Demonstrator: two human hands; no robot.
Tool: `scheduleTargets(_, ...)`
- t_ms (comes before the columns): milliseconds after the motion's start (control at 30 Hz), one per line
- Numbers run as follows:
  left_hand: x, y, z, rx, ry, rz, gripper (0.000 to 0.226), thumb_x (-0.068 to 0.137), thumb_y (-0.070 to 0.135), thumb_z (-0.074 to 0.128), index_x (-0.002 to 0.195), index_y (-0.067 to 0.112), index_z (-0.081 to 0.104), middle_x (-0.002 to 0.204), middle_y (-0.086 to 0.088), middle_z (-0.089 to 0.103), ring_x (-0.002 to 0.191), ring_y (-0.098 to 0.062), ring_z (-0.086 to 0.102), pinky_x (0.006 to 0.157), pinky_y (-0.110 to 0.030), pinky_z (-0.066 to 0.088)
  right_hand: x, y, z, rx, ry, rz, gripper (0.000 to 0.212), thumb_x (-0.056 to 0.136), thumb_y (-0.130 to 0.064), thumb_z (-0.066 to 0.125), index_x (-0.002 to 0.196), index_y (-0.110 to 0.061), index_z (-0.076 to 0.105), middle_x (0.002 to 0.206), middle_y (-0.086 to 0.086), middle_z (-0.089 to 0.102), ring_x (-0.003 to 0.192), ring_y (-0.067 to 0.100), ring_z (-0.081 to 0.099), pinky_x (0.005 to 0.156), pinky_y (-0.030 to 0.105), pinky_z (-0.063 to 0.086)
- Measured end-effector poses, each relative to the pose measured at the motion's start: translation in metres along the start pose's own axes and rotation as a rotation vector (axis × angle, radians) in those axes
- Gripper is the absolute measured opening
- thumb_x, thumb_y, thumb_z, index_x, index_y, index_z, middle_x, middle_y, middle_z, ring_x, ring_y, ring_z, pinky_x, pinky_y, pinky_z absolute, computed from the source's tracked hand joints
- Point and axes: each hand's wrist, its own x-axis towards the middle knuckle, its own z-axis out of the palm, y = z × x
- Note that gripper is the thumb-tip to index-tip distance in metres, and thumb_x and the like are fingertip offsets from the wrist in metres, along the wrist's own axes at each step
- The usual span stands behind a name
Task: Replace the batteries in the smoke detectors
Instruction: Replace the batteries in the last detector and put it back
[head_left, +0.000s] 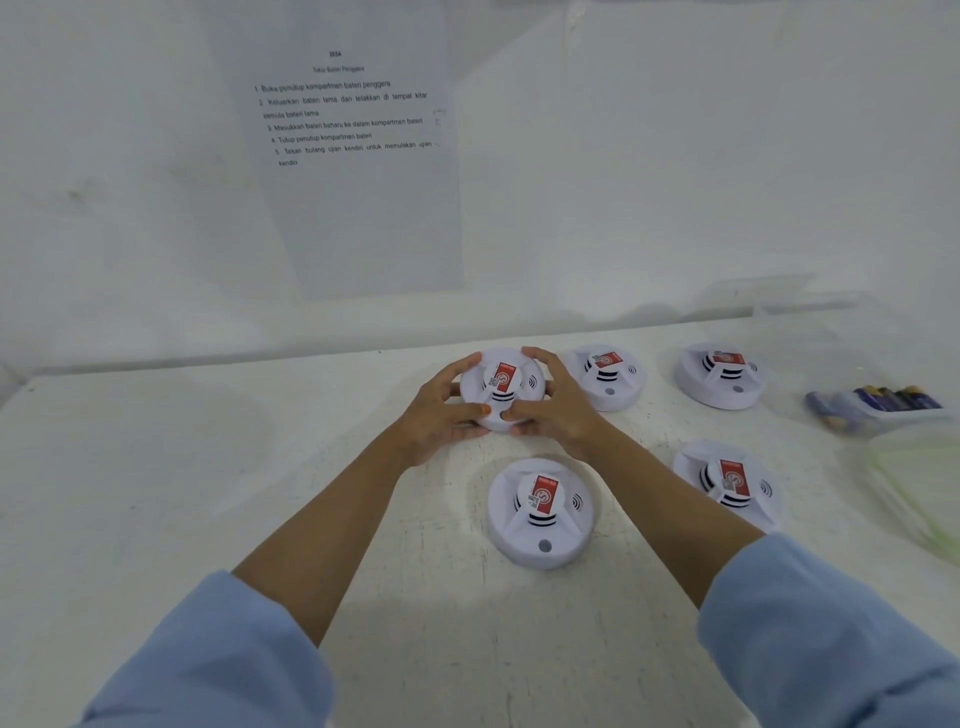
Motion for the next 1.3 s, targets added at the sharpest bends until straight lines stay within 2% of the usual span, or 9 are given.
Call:
scheduleTargets(233, 0.001, -0.001, 0.000, -0.012, 0.002, -0.002, 0.061, 0.081, -0.007, 0.063, 0.123, 0.035, 0.048, 0.134, -0.012, 0.047, 0.112, -0.032, 0.056, 0.078, -0.035, 0.058, 0.002, 0.001, -0.001, 0.000, -0.006, -0.005, 0.075, 0.070, 0.012, 0.069, 0.128, -0.026, 0.040, 0.116, 0.010, 0.052, 0.094, 0.024, 0.058, 0.061, 0.033, 0.057)
scheduleTargets(333, 0.001, -0.001, 0.001, -0.029, -0.011, -0.004, 0.060, 0.082, -0.007, 0.061, 0.124, 0.034, 0.047, 0.134, -0.011, 0.047, 0.112, -0.032, 0.056, 0.080, -0.035, 0.058, 0.004, 0.001, -0.004, -0.003, -0.032, 0.016, 0.075, 0.074, 0.010, 0.067, 0.131, -0.029, 0.038, 0.122, 0.015, 0.053, 0.100, 0.028, 0.057, 0.068, 0.038, 0.056)
scheduleTargets(433, 0.001, 0.001, 0.003, -0.056, -0.018, 0.001, 0.060, 0.083, -0.008, 0.059, 0.124, 0.034, 0.047, 0.133, -0.009, 0.047, 0.109, -0.028, 0.058, 0.080, -0.033, 0.058, 0.004, -0.003, -0.011, 0.104, -0.070, 0.099, 0.061, 0.080, 0.009, 0.054, 0.123, -0.033, 0.045, 0.120, 0.016, 0.054, 0.095, 0.029, 0.059, 0.077, 0.041, 0.055)
scheduleTargets(533, 0.002, 0.002, 0.003, -0.071, -0.025, -0.012, 0.060, 0.084, -0.009, 0.057, 0.124, 0.034, 0.047, 0.132, -0.008, 0.048, 0.104, -0.025, 0.059, 0.074, -0.030, 0.059, 0.005, -0.004, -0.016, 0.094, -0.105, 0.120, 0.052, 0.081, 0.011, 0.051, 0.116, -0.028, 0.052, 0.115, 0.014, 0.054, 0.093, 0.031, 0.060, 0.083, 0.044, 0.054)
scheduleTargets(767, 0.001, 0.002, 0.000, -0.108, -0.010, -0.049, 0.051, 0.088, -0.003, 0.054, 0.125, 0.032, 0.049, 0.129, -0.006, 0.053, 0.104, -0.025, 0.060, 0.084, -0.036, 0.054, 0.006, -0.005, -0.016, 0.088, -0.127, 0.145, 0.052, 0.081, 0.011, 0.051, 0.115, -0.027, 0.054, 0.109, 0.010, 0.056, 0.089, 0.029, 0.062, 0.080, 0.041, 0.056)
scheduleTargets(1000, -0.002, 0.005, -0.003, -0.096, 0.003, -0.028, 0.050, 0.087, -0.004, 0.055, 0.121, 0.033, 0.050, 0.127, -0.004, 0.053, 0.101, -0.023, 0.061, 0.074, -0.030, 0.058, 0.006, -0.007, -0.012, 0.079, -0.137, 0.143, 0.053, 0.081, 0.012, 0.051, 0.119, -0.025, 0.053, 0.110, 0.012, 0.056, 0.092, 0.031, 0.061, 0.083, 0.043, 0.055)
scheduleTargets(1300, -0.005, 0.003, -0.007, -0.103, 0.016, -0.041, 0.050, 0.087, -0.003, 0.055, 0.122, 0.032, 0.050, 0.130, -0.007, 0.051, 0.105, -0.026, 0.059, 0.081, -0.035, 0.055, 0.007, -0.006, -0.007, 0.058, -0.148, 0.137, 0.052, 0.082, 0.011, 0.050, 0.119, -0.025, 0.053, 0.104, 0.009, 0.057, 0.087, 0.028, 0.061, 0.081, 0.041, 0.056)
